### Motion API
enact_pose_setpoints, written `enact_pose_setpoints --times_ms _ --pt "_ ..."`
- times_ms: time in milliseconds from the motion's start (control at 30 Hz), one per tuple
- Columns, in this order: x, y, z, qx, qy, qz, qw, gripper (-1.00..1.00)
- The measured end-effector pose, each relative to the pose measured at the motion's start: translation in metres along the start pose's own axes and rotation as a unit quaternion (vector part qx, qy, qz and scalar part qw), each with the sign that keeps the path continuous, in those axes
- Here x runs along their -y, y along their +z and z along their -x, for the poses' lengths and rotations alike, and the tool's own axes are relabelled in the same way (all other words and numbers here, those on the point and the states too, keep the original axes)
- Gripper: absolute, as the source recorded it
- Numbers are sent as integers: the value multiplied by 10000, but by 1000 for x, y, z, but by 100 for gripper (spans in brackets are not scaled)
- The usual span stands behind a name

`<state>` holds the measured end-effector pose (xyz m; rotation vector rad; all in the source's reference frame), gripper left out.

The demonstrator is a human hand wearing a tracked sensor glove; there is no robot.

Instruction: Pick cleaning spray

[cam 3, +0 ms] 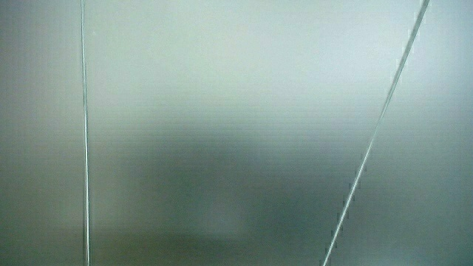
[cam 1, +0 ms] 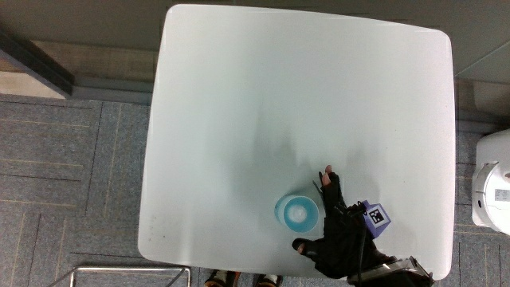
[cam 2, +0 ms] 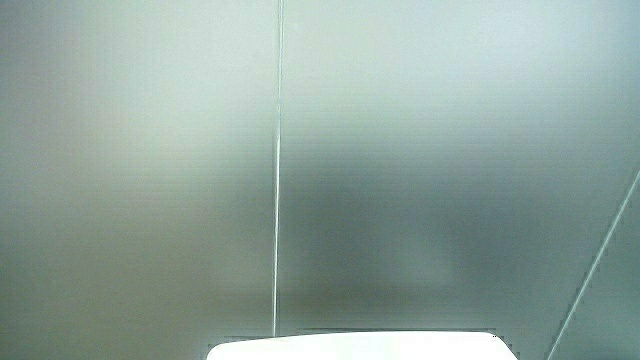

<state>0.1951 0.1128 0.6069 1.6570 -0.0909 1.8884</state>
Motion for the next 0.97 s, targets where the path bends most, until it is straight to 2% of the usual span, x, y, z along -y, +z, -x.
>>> enact_pose_setpoints --times_ms 167,200,233,333,367,400,433,467,500,567,600,633,667,700,767,800,867,900,967 --pt "-3 -6 6 -18 84 -82 9999 38" --pt "-4 -3 2 251 109 -74 9996 44" --pt "-7 1 -9 262 599 -78 9978 50" --pt "-5 -1 1 315 502 -202 9980 69" --pt "-4 -6 9 224 399 -241 9987 75" --pt "-3 -6 9 182 399 -254 9987 81" --pt "-3 -5 7 324 397 -267 9983 88" --pt "-3 -7 12 202 405 -282 9986 94" --pt "-3 -5 7 243 373 -281 9986 100" --pt "-3 -2 0 268 547 -261 9978 100" --pt "-3 0 -4 378 629 -265 9970 100" --pt "-2 -6 7 241 452 -294 9983 100" --pt "-2 -5 6 332 396 -289 9982 100" --pt "-3 -4 4 341 439 -295 9980 100" --pt "-2 -7 12 196 378 -343 9985 100" --pt "-3 -3 3 292 556 -270 9977 100" --pt "-7 3 -5 495 781 -292 9953 100" --pt "-9 0 4 433 817 -281 9953 100" --pt "-14 5 3 547 891 -367 9938 100"
